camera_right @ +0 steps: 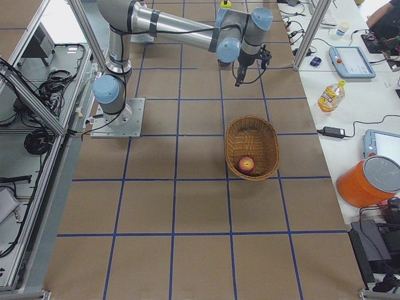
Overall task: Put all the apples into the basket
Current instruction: 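Grasp dark red apple with right gripper while left gripper grasps green apple, then carry dark red apple to basket while left gripper carries green apple center, then release dark red apple in basket while left gripper sets down green apple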
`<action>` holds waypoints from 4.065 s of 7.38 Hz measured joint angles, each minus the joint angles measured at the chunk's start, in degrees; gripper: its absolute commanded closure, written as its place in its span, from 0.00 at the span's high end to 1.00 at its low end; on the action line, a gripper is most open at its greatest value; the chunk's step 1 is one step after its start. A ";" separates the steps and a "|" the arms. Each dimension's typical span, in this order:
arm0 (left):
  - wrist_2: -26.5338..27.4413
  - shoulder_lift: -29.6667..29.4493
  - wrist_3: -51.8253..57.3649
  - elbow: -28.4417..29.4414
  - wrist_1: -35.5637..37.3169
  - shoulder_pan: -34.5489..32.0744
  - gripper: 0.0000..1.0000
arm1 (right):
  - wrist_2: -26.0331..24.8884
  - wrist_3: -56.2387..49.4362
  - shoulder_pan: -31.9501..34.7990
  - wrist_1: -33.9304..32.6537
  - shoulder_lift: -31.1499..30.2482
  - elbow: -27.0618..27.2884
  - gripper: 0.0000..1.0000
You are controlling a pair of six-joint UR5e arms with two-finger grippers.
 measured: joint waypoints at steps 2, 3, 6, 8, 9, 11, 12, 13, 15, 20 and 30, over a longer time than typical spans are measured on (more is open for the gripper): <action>-0.87 -2.75 4.76 3.13 0.21 4.35 1.00 | 2.20 2.23 9.55 -2.23 2.24 0.07 1.00; -0.93 -4.38 5.62 4.91 0.26 4.92 1.00 | 2.42 2.55 13.18 -6.46 4.05 0.09 1.00; -1.00 -10.61 8.55 6.91 1.99 8.05 1.00 | 2.62 6.57 19.89 -16.09 10.14 0.06 1.00; -1.54 -13.88 8.46 6.92 3.87 10.00 1.00 | 3.99 7.68 21.96 -18.52 13.09 -0.01 1.00; -1.60 -14.23 6.60 6.80 3.96 9.77 1.00 | 5.42 7.79 22.30 -18.90 14.27 -0.01 1.00; -1.33 -13.36 4.33 7.09 3.21 8.90 1.00 | 6.50 7.84 22.48 -19.99 16.51 -0.01 1.00; -1.17 -12.88 4.18 7.52 2.39 8.68 1.00 | 6.64 7.83 22.53 -20.65 17.34 -0.02 1.00; -1.26 -12.83 4.12 7.69 1.41 8.60 1.00 | 6.69 7.79 22.55 -20.94 17.98 -0.03 1.00; -2.32 -14.86 4.21 7.44 1.19 8.67 1.00 | 6.68 8.03 22.57 -21.82 19.14 -0.03 0.90; -2.52 -14.94 4.33 7.10 -1.04 8.38 0.00 | 4.89 11.12 20.47 -18.65 14.72 -0.56 0.00; -6.05 -14.79 -58.18 2.74 13.47 -39.67 0.95 | -13.45 -27.86 -21.50 -11.01 9.65 -0.18 0.00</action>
